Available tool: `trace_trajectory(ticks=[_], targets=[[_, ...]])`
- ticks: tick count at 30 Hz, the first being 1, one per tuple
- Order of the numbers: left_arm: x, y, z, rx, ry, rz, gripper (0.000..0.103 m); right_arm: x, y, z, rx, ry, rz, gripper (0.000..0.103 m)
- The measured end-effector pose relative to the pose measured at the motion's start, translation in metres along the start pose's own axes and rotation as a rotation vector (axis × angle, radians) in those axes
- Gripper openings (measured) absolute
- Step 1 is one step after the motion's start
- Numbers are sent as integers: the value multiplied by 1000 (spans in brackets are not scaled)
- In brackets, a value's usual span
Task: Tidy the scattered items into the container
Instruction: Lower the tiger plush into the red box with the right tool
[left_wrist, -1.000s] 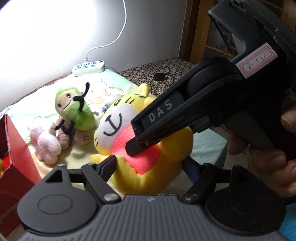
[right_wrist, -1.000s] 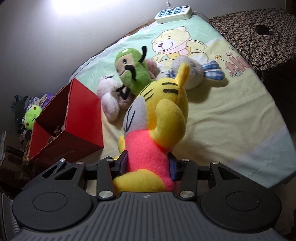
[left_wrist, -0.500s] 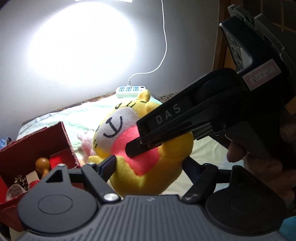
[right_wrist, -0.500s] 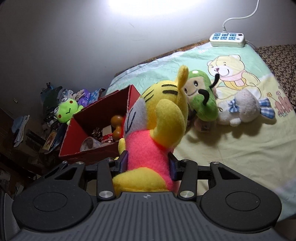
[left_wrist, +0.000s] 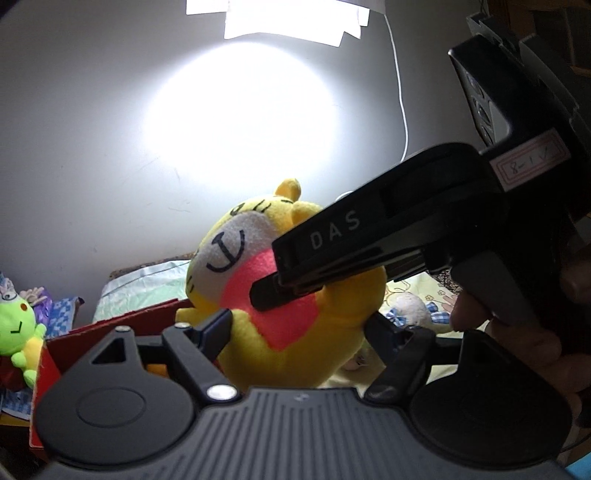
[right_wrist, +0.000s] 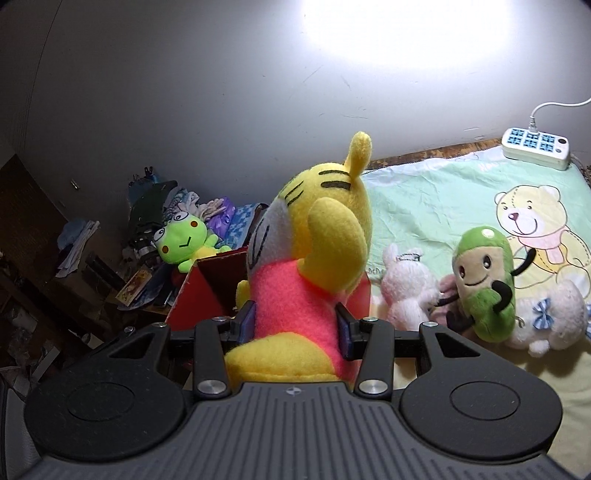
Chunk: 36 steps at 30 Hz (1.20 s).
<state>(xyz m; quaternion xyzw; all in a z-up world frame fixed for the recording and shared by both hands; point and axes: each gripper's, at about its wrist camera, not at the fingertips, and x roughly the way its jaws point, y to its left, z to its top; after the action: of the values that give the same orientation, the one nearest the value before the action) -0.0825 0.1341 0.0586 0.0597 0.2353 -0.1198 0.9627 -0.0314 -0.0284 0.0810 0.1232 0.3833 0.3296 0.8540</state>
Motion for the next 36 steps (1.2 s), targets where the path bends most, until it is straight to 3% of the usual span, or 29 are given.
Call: trace_trajectory(ticks=[6, 14, 25, 30, 36], targets=[[14, 44, -3, -21, 22, -1, 77, 37, 22, 5, -38, -4, -10, 46], [27, 92, -27, -66, 89, -116, 77, 82, 43, -1, -45, 35, -146, 46], [92, 150, -60, -72, 179, -232, 77, 130, 58, -14, -95, 72, -341, 46], [100, 153, -71, -93, 219, -282, 72, 152, 65, -22, -168, 129, -413, 46], [66, 134, -66, -98, 223, -305, 67, 167, 55, -20, -140, 199, -425, 46]])
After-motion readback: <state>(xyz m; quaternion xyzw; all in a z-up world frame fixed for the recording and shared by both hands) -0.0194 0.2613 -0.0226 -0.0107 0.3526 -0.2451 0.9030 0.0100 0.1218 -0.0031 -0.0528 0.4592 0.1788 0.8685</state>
